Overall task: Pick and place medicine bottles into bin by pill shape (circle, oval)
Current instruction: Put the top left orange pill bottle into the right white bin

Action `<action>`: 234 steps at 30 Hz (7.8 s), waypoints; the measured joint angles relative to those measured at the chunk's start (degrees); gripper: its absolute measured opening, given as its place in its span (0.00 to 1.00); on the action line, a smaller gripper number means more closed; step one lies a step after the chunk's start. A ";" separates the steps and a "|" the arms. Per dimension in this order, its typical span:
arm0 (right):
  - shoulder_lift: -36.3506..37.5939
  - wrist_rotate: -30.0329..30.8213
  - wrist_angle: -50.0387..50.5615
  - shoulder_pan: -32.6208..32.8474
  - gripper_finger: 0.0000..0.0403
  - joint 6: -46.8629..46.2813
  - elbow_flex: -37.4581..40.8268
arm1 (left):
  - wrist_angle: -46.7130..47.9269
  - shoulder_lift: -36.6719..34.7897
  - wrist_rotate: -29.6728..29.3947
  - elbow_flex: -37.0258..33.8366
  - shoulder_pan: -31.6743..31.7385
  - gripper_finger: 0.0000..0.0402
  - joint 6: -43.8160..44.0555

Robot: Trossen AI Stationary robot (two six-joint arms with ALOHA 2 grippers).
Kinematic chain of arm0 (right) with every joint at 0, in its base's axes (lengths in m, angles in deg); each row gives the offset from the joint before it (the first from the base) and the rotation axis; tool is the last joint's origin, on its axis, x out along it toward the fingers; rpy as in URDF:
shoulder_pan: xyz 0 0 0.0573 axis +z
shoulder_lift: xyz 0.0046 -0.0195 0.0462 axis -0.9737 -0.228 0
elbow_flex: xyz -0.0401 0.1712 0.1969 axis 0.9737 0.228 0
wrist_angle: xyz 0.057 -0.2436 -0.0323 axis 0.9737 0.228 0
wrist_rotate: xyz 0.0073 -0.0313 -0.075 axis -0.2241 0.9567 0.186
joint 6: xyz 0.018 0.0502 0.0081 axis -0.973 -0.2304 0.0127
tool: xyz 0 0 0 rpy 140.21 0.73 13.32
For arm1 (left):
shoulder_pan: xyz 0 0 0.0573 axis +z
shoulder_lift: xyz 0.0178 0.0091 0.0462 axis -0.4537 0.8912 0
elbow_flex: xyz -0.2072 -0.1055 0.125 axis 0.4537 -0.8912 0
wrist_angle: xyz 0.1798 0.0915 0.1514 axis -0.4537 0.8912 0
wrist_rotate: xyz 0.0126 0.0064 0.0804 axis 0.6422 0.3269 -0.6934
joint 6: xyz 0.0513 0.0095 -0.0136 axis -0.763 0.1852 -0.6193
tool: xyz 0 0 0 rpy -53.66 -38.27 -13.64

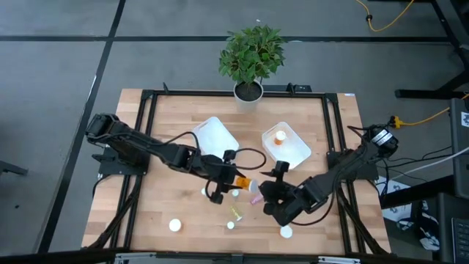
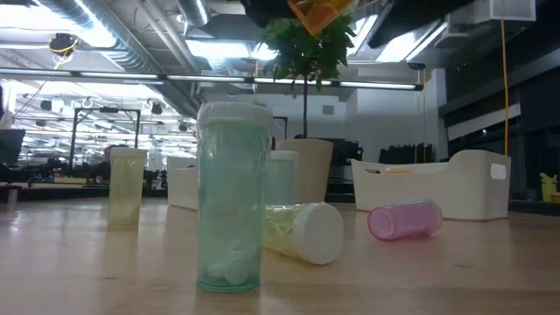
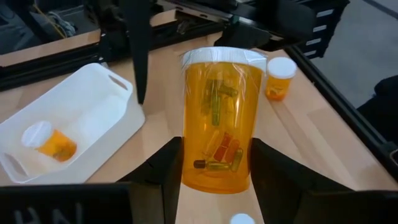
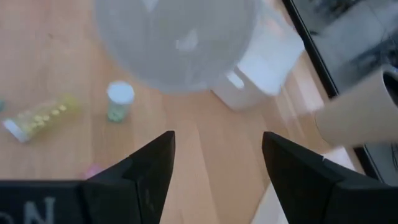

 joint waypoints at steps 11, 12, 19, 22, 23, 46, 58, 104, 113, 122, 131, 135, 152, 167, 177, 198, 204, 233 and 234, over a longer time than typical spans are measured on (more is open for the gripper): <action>0.00 -1.99 -14.28 0.00 0.60 17.08 -0.04 | 0.00 0.00 0.06 -0.02 -0.68 0.37 -0.02; 0.00 -1.99 -15.10 0.00 0.60 18.35 -0.04 | 0.00 0.00 0.12 -0.02 -0.64 0.37 -0.08; 0.00 -1.97 -18.44 0.00 0.60 22.84 -0.04 | -0.07 -0.02 0.21 -0.02 -0.64 0.37 -0.13; 0.00 -1.96 -18.58 0.00 0.60 22.79 -0.04 | -0.04 -0.02 0.22 -0.02 -0.66 0.37 -0.13; 0.00 -1.96 -18.60 0.00 0.60 22.79 -0.04 | -0.02 -0.02 0.18 -0.02 -0.66 0.37 -0.13; 0.02 -1.96 -19.96 0.00 0.49 23.77 -0.07 | -0.09 -0.02 -0.14 -0.02 -1.03 0.39 -1.90; 0.11 0.85 -16.83 0.06 0.49 22.59 -0.13 | 1.98 -0.02 -4.26 -0.13 -0.99 0.53 0.41; 10.38 -32.47 11.27 -33.92 0.51 -24.00 16.96 | 14.17 -0.68 -16.97 -0.07 -0.98 0.56 9.07; 10.38 -34.67 9.34 -36.70 0.51 -26.29 22.08 | 13.99 -0.68 -16.99 -0.07 -0.98 0.56 9.07; 10.38 -34.62 7.18 -36.68 0.53 -26.72 22.84 | 13.62 -0.68 -16.97 -0.04 -0.98 0.56 9.07; 10.38 -34.60 6.90 -36.68 0.55 -26.74 22.84 | 13.64 -0.68 -16.97 -0.04 -0.98 0.56 9.07; 10.38 -34.60 6.90 -36.68 0.56 -26.67 22.84 | 13.64 -0.68 -16.97 -0.04 -0.98 0.56 9.07; 10.38 -32.02 6.79 -36.63 0.56 -25.67 22.84 | 13.64 -0.68 -16.97 -0.04 -1.01 0.56 9.20; 10.38 -32.04 6.77 -36.61 0.56 -27.00 22.86 | 13.64 -0.68 -16.95 -0.04 -1.01 0.56 9.07; 10.38 -32.08 6.29 -36.61 0.56 -27.00 22.86 | 13.64 -0.68 -16.95 -0.04 -1.01 0.56 9.05; 10.36 -42.09 4.83 -36.59 0.56 -23.81 22.88 | 13.62 -0.70 -16.92 -0.04 -0.98 0.56 9.03; 10.36 -42.06 3.68 -36.59 0.56 -23.96 22.88 | 13.61 -0.70 -16.92 -0.04 -0.98 0.56 9.03; 10.36 -37.50 1.28 -36.61 0.67 -30.42 22.88 | 13.60 -0.70 -16.94 -0.04 -0.98 0.56 9.01; 10.36 -37.32 1.54 -36.61 0.69 -30.87 22.88 | 13.60 -0.70 -16.95 -0.04 -0.98 0.56 9.03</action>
